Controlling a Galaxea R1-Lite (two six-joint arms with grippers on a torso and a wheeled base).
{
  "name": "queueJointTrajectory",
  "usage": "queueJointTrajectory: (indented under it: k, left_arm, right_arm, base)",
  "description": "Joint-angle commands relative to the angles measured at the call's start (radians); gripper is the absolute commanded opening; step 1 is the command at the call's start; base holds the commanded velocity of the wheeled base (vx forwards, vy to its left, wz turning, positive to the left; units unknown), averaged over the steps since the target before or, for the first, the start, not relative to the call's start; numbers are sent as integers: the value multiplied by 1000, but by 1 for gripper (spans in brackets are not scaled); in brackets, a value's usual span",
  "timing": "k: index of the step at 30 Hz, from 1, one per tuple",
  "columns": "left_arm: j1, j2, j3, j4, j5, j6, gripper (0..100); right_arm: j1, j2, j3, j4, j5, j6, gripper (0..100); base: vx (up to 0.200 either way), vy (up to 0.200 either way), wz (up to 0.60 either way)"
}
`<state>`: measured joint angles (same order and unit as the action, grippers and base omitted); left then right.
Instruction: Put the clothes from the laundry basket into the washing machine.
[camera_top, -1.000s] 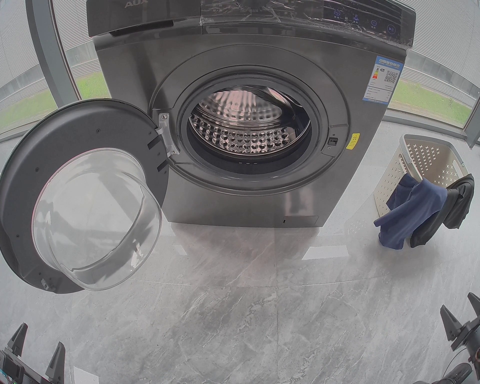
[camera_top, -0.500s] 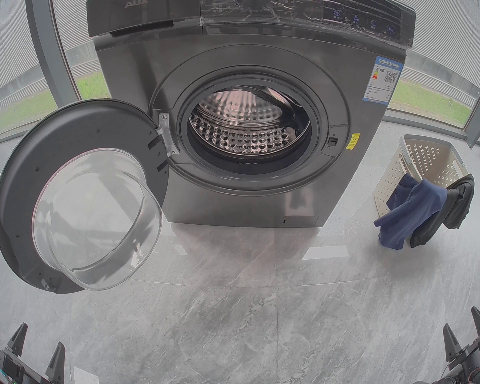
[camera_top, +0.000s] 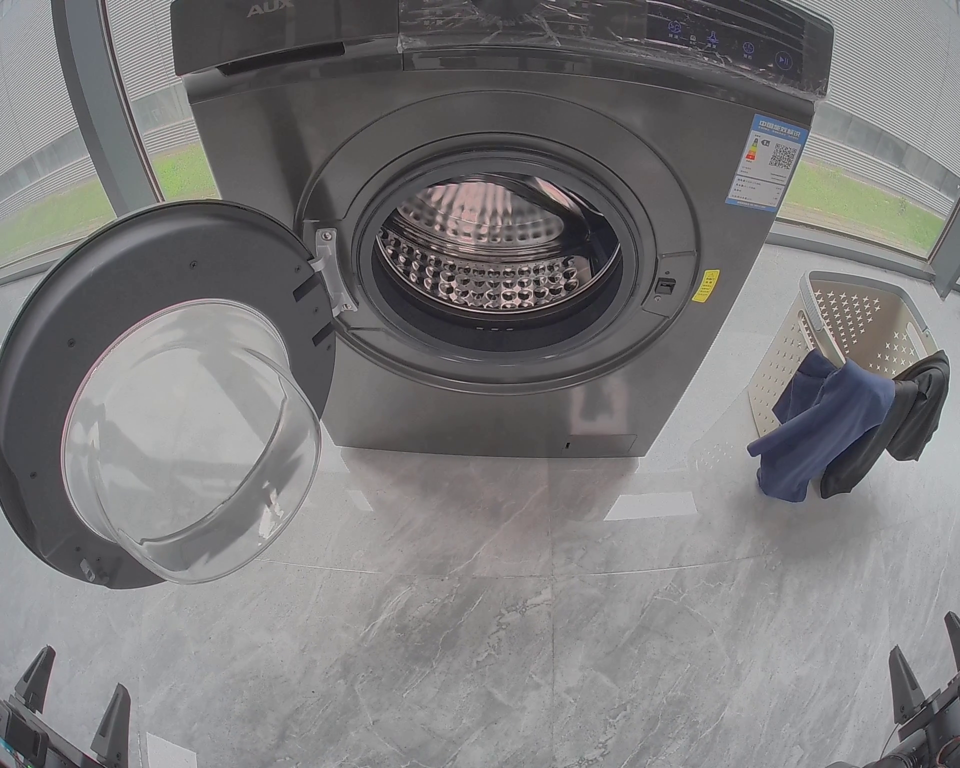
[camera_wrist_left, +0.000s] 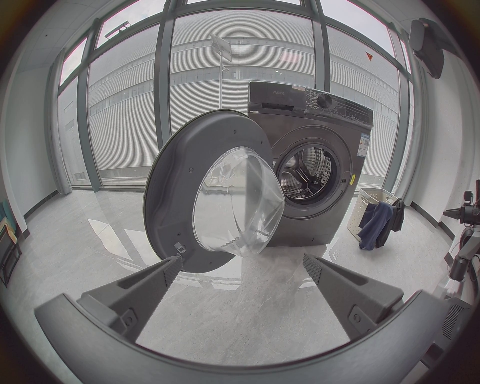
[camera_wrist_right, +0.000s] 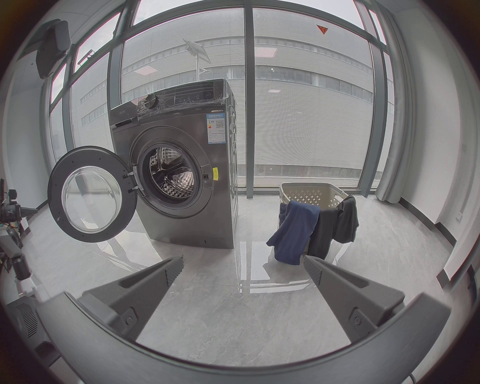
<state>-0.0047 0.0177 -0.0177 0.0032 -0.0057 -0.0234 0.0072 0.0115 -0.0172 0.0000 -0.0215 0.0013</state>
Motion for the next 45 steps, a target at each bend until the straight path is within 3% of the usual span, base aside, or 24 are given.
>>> queueJointTrajectory:
  k: [1, 14, 45]
  left_arm:
    - [0, -8, 16, 0, 0, -1, 100]
    - [2, -10, 16, -2, 0, 10, 100]
    - [0, -8, 16, 0, 0, 3, 100]
  right_arm:
    - [0, -11, 16, 0, 0, 0, 100]
    - [0, -11, 16, 0, 0, -1, 100]
    - [-3, -11, 16, 0, 0, 0, 100]
  base:
    - [0, -200, 0]
    - [0, -200, 0]
    - [0, -194, 0]
